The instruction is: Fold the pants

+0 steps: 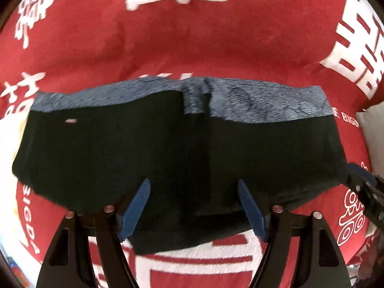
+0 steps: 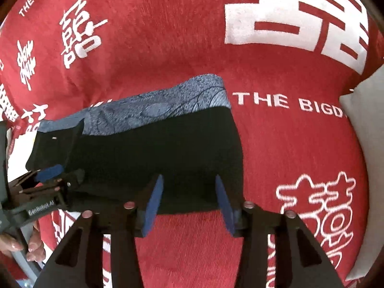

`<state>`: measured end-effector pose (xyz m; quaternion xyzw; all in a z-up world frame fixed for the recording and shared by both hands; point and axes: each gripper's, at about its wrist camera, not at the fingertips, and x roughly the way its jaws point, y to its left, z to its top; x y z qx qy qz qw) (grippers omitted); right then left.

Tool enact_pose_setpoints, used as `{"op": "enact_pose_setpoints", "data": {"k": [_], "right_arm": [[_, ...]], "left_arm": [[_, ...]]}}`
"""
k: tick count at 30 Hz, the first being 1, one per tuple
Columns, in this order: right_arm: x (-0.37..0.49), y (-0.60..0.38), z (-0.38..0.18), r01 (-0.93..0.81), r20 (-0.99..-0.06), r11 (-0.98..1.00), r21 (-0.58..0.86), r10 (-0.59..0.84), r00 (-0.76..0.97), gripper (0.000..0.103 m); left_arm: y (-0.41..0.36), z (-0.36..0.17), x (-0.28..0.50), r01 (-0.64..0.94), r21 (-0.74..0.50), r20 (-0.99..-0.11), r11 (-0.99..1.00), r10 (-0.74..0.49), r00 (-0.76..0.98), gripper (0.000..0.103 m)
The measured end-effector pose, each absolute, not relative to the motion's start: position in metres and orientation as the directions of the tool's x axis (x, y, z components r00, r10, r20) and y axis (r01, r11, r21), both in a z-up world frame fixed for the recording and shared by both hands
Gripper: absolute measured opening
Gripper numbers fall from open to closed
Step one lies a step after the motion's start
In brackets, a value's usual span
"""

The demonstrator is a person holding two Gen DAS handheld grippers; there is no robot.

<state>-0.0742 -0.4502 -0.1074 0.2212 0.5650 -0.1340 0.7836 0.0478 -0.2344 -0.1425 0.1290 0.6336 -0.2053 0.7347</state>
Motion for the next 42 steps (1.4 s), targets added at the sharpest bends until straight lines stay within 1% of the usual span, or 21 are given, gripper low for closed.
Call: {"op": "enact_pose_setpoints", "data": {"k": [2,6,8,9,10,11,14,18,22,28,34,42], "right_arm": [[-0.078,-0.444,-0.102,0.451,-0.945,0.87,0.199,0.048,0.324,0.05],[-0.088,-0.437,-0.1,0.463,-0.947,0.854,0.236,0.095,0.307,0.06],[-0.098,-0.431,-0.097,0.466,-0.947,0.847,0.257,0.124,0.296,0.062],[-0.102,-0.429,-0.096,0.465,-0.948,0.847,0.258,0.13,0.29,0.065],[-0.105,-0.425,-0.097,0.464,-0.95,0.848,0.257,0.134,0.282,0.068],[-0.109,-0.422,-0.097,0.465,-0.952,0.848,0.256,0.138,0.274,0.069],[-0.12,-0.416,-0.101,0.462,-0.955,0.847,0.264,0.161,0.25,0.07],[-0.123,-0.411,-0.106,0.466,-0.96,0.845,0.261,0.178,0.215,0.071],[-0.12,-0.405,-0.108,0.451,-0.965,0.857,0.25,0.183,0.188,0.074],[-0.111,-0.386,-0.115,0.396,-0.973,0.89,0.225,0.184,0.14,0.074],[-0.099,-0.359,-0.114,0.374,-0.979,0.906,0.199,0.168,0.114,0.075],[-0.071,-0.306,-0.111,0.338,-0.98,0.92,0.198,0.174,0.1,0.075]], "left_arm": [[-0.229,-0.14,0.046,0.442,-0.052,-0.988,0.895,-0.111,0.109,0.077],[-0.229,-0.134,0.042,0.425,-0.035,-0.991,0.905,-0.085,0.099,0.077],[-0.231,-0.133,0.037,0.422,-0.037,-0.993,0.906,-0.08,0.083,0.077],[-0.23,-0.133,0.034,0.418,-0.042,-0.995,0.908,-0.078,0.07,0.085],[-0.228,-0.132,0.032,0.412,-0.048,-0.995,0.91,-0.08,0.06,0.099],[-0.226,-0.13,0.029,0.404,-0.059,-0.994,0.913,-0.09,0.059,0.101],[-0.222,-0.123,0.018,0.398,-0.061,-0.993,0.915,-0.097,0.071,0.101],[-0.212,-0.124,0.007,0.368,-0.008,-0.997,0.93,-0.034,0.063,0.101],[-0.193,-0.125,-0.001,0.305,0.016,-0.999,0.952,0.003,0.042,0.101],[-0.166,-0.133,-0.008,0.24,0.018,-1.0,0.971,0.015,0.016,0.101],[-0.141,-0.14,-0.002,0.221,0.007,-1.0,0.975,0.011,-0.017,0.101],[-0.101,-0.146,0.02,0.217,0.004,-0.999,0.976,0.013,-0.042,0.101]]}}
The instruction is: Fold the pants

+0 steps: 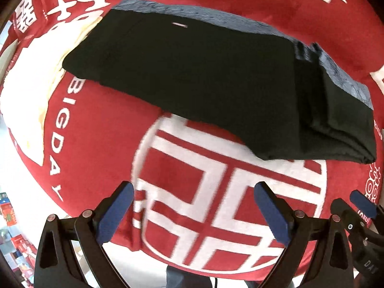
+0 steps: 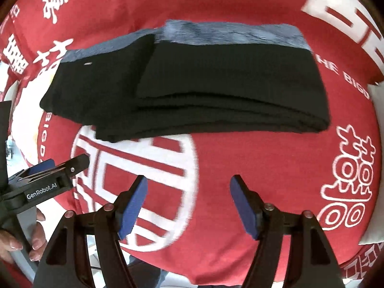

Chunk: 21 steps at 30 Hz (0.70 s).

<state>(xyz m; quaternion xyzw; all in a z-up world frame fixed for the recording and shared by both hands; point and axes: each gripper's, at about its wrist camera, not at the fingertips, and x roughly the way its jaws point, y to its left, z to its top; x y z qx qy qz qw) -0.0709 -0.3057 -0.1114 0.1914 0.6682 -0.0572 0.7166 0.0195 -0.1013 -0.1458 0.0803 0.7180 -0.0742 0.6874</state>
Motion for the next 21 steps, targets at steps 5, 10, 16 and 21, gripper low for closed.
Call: {"op": "enact_pose_setpoints", "data": {"k": [5,10,16,21], "right_arm": [[-0.047,-0.276,-0.11,0.296,-0.981,0.936,0.191,0.169,0.098,0.075],[-0.029,-0.26,-0.109,0.278,-0.984,0.945,0.173,0.152,0.093,0.075],[-0.013,-0.251,-0.108,0.263,-0.987,0.953,0.149,0.129,0.092,0.075],[-0.003,-0.245,-0.108,0.254,-0.989,0.957,0.137,0.117,0.09,0.075]], "left_arm": [[-0.077,-0.15,0.034,0.202,-0.007,-0.999,0.979,0.003,-0.049,0.101],[-0.055,-0.156,0.05,0.181,-0.018,-0.999,0.983,-0.009,-0.05,0.101],[-0.036,-0.162,0.067,0.165,-0.029,-0.998,0.986,-0.021,-0.052,0.101],[-0.02,-0.171,0.092,0.16,-0.04,-0.998,0.986,-0.031,-0.054,0.101]]}}
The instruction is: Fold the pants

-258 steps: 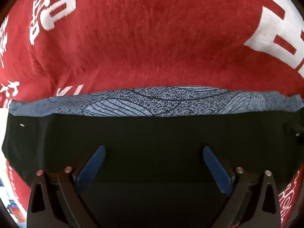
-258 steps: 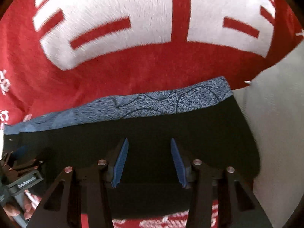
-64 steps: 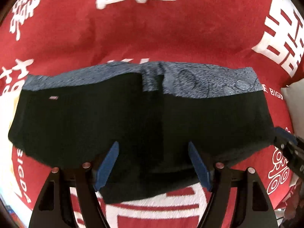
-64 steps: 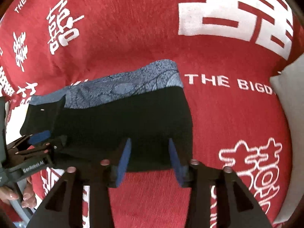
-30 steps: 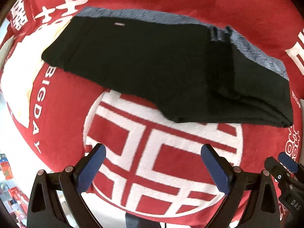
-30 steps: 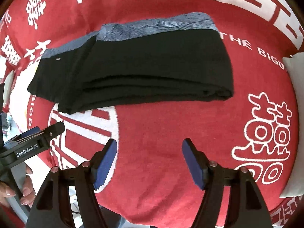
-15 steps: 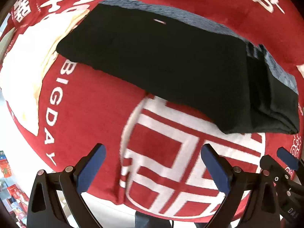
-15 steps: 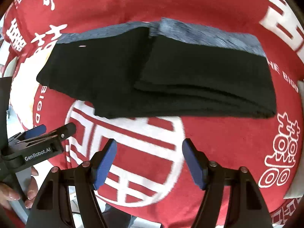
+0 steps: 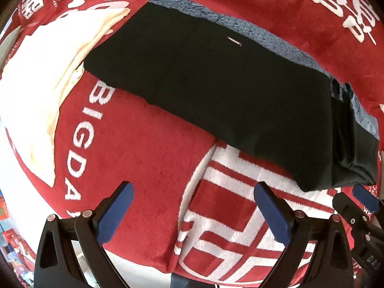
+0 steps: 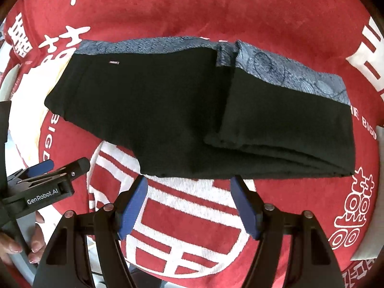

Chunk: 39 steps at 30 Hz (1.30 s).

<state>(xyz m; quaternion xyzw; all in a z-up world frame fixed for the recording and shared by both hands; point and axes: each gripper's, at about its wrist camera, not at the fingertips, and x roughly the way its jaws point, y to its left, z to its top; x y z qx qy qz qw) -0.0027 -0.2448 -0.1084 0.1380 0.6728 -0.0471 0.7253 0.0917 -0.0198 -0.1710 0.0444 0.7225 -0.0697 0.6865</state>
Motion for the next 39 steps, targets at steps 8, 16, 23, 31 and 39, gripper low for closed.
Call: {"op": "enact_pose_setpoints", "data": {"k": [8,16,23,31,39], "right_arm": [[0.006,-0.239,-0.11,0.263,-0.989,0.955,0.137,0.117,0.088,0.075],[0.01,-0.236,-0.112,0.265,-0.989,0.954,0.141,0.122,0.086,0.075],[0.012,-0.237,-0.112,0.271,-0.989,0.952,0.139,0.121,0.084,0.075],[0.012,-0.238,-0.112,0.272,-0.989,0.952,0.141,0.121,0.087,0.075],[0.011,-0.239,-0.111,0.276,-0.989,0.951,0.139,0.118,0.092,0.075]], "left_arm": [[-0.011,-0.175,0.115,0.157,-0.039,-0.998,0.987,-0.032,-0.045,0.101],[-0.022,-0.171,0.111,0.161,-0.039,-0.998,0.986,-0.031,-0.05,0.101],[-0.027,-0.174,0.106,0.161,-0.038,-0.998,0.986,-0.03,-0.052,0.101],[-0.03,-0.178,0.11,0.162,-0.041,-0.998,0.986,-0.033,-0.052,0.101],[-0.03,-0.182,0.115,0.153,-0.057,-0.997,0.987,-0.049,-0.06,0.101]]}}
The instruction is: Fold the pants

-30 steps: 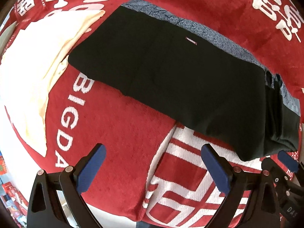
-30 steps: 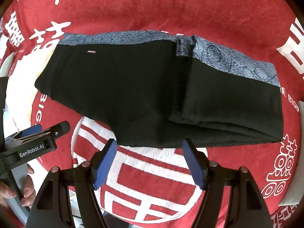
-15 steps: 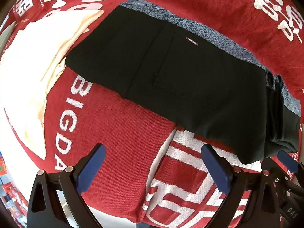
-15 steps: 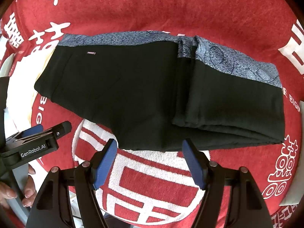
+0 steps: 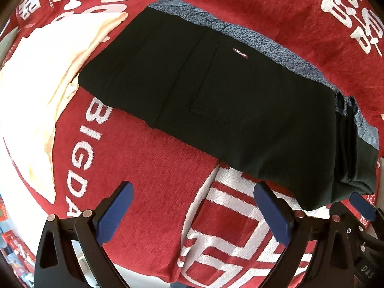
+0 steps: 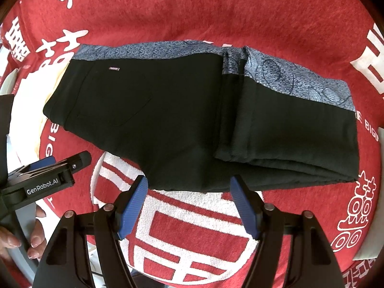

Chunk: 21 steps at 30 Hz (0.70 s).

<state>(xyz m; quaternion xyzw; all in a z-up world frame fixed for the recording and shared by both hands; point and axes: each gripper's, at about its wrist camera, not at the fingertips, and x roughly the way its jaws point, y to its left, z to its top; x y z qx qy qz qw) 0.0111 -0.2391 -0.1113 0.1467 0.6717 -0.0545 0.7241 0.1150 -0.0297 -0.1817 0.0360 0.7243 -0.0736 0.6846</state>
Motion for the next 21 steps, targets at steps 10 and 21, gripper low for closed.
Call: {"op": "enact_pose_setpoints", "data": {"k": [10,21], "right_arm": [[0.01,-0.242,-0.11,0.28,-0.988,0.95,0.14,0.117,0.098,0.075],[0.009,-0.246,-0.108,0.285,-0.989,0.949,0.134,0.11,0.099,0.075]], "left_arm": [[-0.012,-0.178,0.13,0.101,-0.103,-0.994,0.99,-0.099,-0.047,0.101],[-0.007,-0.182,0.144,0.11,-0.092,-0.995,0.99,-0.086,-0.05,0.101]]}}
